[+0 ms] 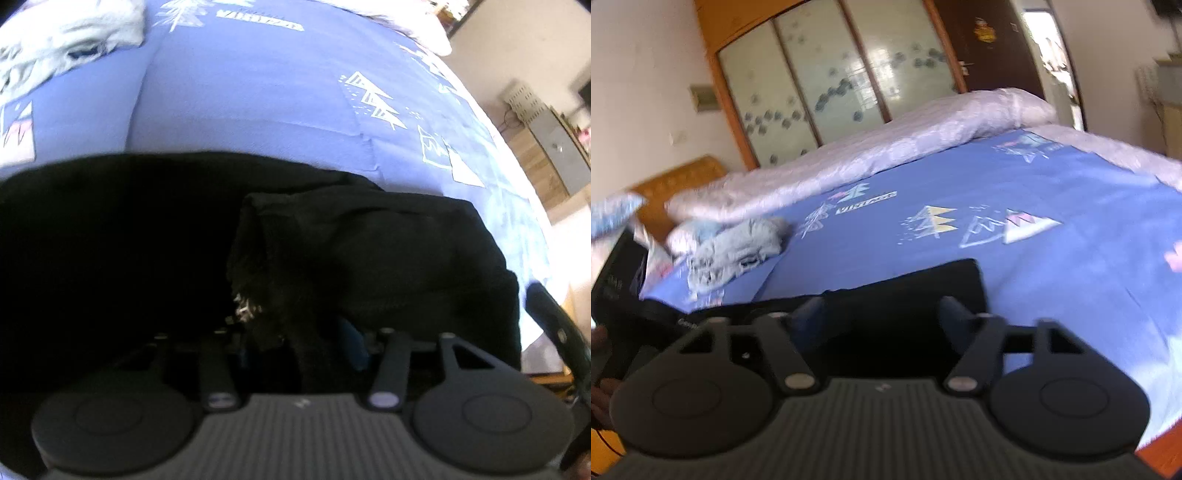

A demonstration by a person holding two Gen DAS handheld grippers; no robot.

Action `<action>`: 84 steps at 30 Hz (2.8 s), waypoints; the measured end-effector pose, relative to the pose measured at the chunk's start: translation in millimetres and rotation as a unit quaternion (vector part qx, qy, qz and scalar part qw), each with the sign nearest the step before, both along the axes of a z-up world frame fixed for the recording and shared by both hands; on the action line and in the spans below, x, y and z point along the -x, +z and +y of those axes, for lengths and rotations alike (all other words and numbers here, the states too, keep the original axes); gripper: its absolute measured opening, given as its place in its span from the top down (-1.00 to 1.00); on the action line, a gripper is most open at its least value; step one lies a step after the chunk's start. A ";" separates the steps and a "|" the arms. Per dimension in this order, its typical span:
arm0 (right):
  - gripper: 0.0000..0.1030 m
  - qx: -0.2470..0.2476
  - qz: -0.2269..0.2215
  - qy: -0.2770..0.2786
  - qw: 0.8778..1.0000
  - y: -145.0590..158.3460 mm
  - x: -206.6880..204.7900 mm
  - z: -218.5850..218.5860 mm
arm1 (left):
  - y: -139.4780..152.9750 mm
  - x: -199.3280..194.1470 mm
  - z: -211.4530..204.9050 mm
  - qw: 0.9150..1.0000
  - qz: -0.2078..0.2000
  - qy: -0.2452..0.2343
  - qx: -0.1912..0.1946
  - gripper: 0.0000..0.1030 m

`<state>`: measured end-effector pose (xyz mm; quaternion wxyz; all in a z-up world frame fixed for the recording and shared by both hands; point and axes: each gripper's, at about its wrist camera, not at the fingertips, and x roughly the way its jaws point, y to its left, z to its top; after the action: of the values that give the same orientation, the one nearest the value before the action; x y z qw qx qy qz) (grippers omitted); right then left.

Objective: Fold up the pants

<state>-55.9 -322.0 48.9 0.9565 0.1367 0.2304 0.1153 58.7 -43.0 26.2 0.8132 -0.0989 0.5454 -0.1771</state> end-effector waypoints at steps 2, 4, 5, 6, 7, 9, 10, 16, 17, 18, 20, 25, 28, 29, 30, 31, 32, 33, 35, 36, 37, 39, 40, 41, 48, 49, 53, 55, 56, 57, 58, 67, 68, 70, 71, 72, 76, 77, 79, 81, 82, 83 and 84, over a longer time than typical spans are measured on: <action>0.13 0.007 0.019 -0.012 1.000 -9.1 -13.7 2.4 | 0.6 2.1 -5.8 1.000 -0.009 -0.004 -0.009 -0.04; 0.24 0.055 0.073 -0.043 0.995 -31.5 -33.6 2.5 | 1.5 3.5 -10.0 1.000 -0.019 -0.009 -0.014 -0.16; 0.26 0.064 0.111 -0.058 0.990 -51.4 -45.0 -6.3 | 0.7 4.4 -11.9 1.000 -0.022 -0.015 -0.015 -0.18; 0.28 0.016 0.092 -0.061 0.994 -59.4 -41.5 -21.0 | 1.0 6.4 -13.4 0.999 -0.030 -0.019 -0.019 -0.19; 0.35 -0.013 0.099 -0.064 0.993 -60.0 -41.5 -30.3 | 0.8 9.2 -14.1 0.999 -0.036 -0.024 -0.021 -0.19; 0.45 -0.019 0.113 -0.072 0.991 -54.3 -44.2 -36.1 | 2.4 13.5 -12.5 0.998 -0.047 -0.032 -0.021 -0.19; 0.45 -0.009 0.113 -0.070 0.991 -53.2 -44.2 -34.7 | 2.7 14.6 -10.8 0.998 -0.049 -0.032 -0.019 -0.19; 0.19 -0.007 0.102 -0.094 0.990 -33.6 -24.0 -26.6 | 18.3 33.2 19.1 0.998 -0.057 -0.020 0.011 -0.24; 0.13 -0.015 0.091 -0.093 0.991 -27.5 -17.2 -26.0 | 20.5 37.6 28.6 0.998 -0.060 -0.017 0.022 -0.27; 0.13 -0.017 0.080 -0.092 0.992 -23.7 -12.2 -22.1 | 22.6 41.7 38.0 0.997 -0.062 -0.012 0.032 -0.33; 0.11 -0.014 0.057 -0.084 0.995 -13.2 -6.5 -15.3 | 23.8 51.1 59.3 0.997 -0.065 0.001 0.052 -0.41; 0.11 0.007 0.018 -0.018 1.000 2.0 -3.9 22.7 | 30.0 75.1 109.1 0.993 -0.080 0.056 0.066 -0.41; 0.11 0.016 0.019 0.040 0.999 0.8 -11.2 57.3 | 34.7 92.4 145.3 0.987 -0.090 0.102 0.083 -0.44; 0.11 0.020 0.023 0.059 0.998 -1.5 -13.3 69.2 | 35.1 96.8 157.9 0.985 -0.093 0.123 0.083 -0.45; 0.11 0.024 0.027 0.076 0.996 -4.6 -15.6 81.6 | 34.9 101.0 172.3 0.981 -0.095 0.148 0.080 -0.48; 0.11 0.028 0.032 0.093 0.995 -7.7 -18.7 91.5 | 33.6 103.5 189.6 0.977 -0.095 0.176 0.075 -0.51; 0.12 0.032 0.039 0.110 0.993 -12.1 -20.7 102.1 | 31.1 105.1 205.5 0.972 -0.094 0.201 0.071 -0.52; 0.12 0.041 0.048 0.122 0.990 -16.3 -23.0 110.7 | 27.7 105.7 218.9 0.968 -0.088 0.227 0.067 -0.53; 0.10 0.077 0.093 0.138 0.983 -29.5 -33.5 128.5 | 19.1 105.3 244.9 0.956 -0.074 0.277 0.063 -0.57; 0.10 0.091 0.115 0.135 0.980 -36.7 -37.9 133.6 | 14.6 103.6 255.8 0.951 -0.068 0.296 0.062 -0.57; 0.10 0.090 0.114 0.132 0.981 -36.4 -38.2 134.1 | 10.0 102.5 262.9 0.947 -0.061 0.309 0.062 -0.58; 0.09 0.075 0.109 0.132 0.982 -26.7 -38.1 130.1 | 3.3 96.9 275.4 0.941 -0.048 0.326 0.074 -0.60; 0.09 0.060 0.100 0.131 0.984 -20.4 -36.3 125.7 | 0.0 93.0 280.6 0.939 -0.044 0.330 0.084 -0.65; 0.09 0.047 0.088 0.130 0.987 -16.1 -33.8 123.2 | -2.5 89.0 283.8 0.938 -0.041 0.332 0.093 -0.66; 0.08 0.042 0.064 0.128 0.989 -10.3 -30.6 129.9 | -21.3 66.0 279.6 0.932 -0.019 0.339 0.128 -0.99; 0.08 0.040 0.069 0.128 0.989 -13.1 -31.4 131.0 | -22.2 63.1 274.8 0.934 -0.018 0.334 0.128 -0.98; 0.08 0.031 0.085 0.130 0.987 -17.5 -30.8 136.2 | -23.8 55.6 263.1 0.936 -0.021 0.328 0.127 -0.94; 0.08 0.033 0.084 0.133 0.987 -18.3 -28.2 138.1 | -23.7 50.6 259.8 0.935 -0.021 0.330 0.125 -0.90; 0.08 0.033 0.084 0.134 0.987 -18.6 -27.6 138.8 | -24.1 47.2 258.9 0.935 -0.022 0.331 0.123 -0.85; 0.08 0.032 0.084 0.134 0.987 -18.3 -25.4 138.4 | -24.5 41.9 257.5 0.936 -0.026 0.332 0.115 -0.69; 0.08 0.031 0.086 0.133 0.987 -18.4 -24.9 137.9 | -24.4 38.1 256.5 0.937 -0.032 0.331 0.103 -0.29; 0.06 0.052 0.024 0.165 0.985 0.2 -16.2 147.3 | 19.1 44.9 240.2 0.945 -0.066 0.300 0.111 0.31; -0.04 0.057 0.012 0.183 0.981 3.0 -14.8 154.5 | 29.0 45.6 234.1 0.947 -0.075 0.292 0.111 0.31; -0.21 0.070 -0.011 0.232 0.970 8.0 -10.5 173.2 | 50.2 47.2 218.0 0.953 -0.096 0.268 0.106 0.31; -0.26 0.077 -0.022 0.256 0.963 10.3 -8.3 183.9 | 60.6 47.4 207.9 0.957 -0.106 0.252 0.100 0.31; -0.31 0.083 -0.033 0.278 0.956 13.1 -6.6 193.4 | 70.6 47.7 197.0 0.961 -0.116 0.235 0.092 0.31; -0.75 0.097 -0.074 0.312 0.942 25.3 -9.1 218.2 | 102.8 43.1 146.4 0.974 -0.146 0.161 0.059 0.30; -0.75 0.100 -0.076 0.309 0.943 26.2 -12.6 222.1 | 108.6 41.9 131.9 0.977 -0.152 0.141 0.051 0.30; -0.75 0.101 -0.081 0.293 0.947 27.7 -22.5 226.1 | 117.7 42.7 103.7 0.981 -0.161 0.101 0.038 0.27; -0.76 0.092 -0.081 0.263 0.957 28.4 -31.3 223.6 | 127.3 47.8 77.0 0.982 -0.178 0.067 0.017 0.09; -0.58 0.079 -0.076 0.246 0.963 28.3 -35.7 218.0 | 132.5 52.2 65.5 0.980 -0.191 0.051 0.006 -0.13; -0.05 0.063 -0.066 0.228 0.969 27.2 -40.8 210.2 | 138.4 57.8 57.8 0.978 -0.205 0.036 0.007 -0.22; 0.23 0.045 -0.047 0.215 0.975 25.0 -48.6 200.7 | 145.2 64.0 54.7 0.975 -0.221 0.021 0.023 -0.30</action>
<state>-7.3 -121.3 73.8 0.9243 0.0357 0.2143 0.3137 -5.3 11.6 171.4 0.9148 -0.0873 0.3454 -0.1905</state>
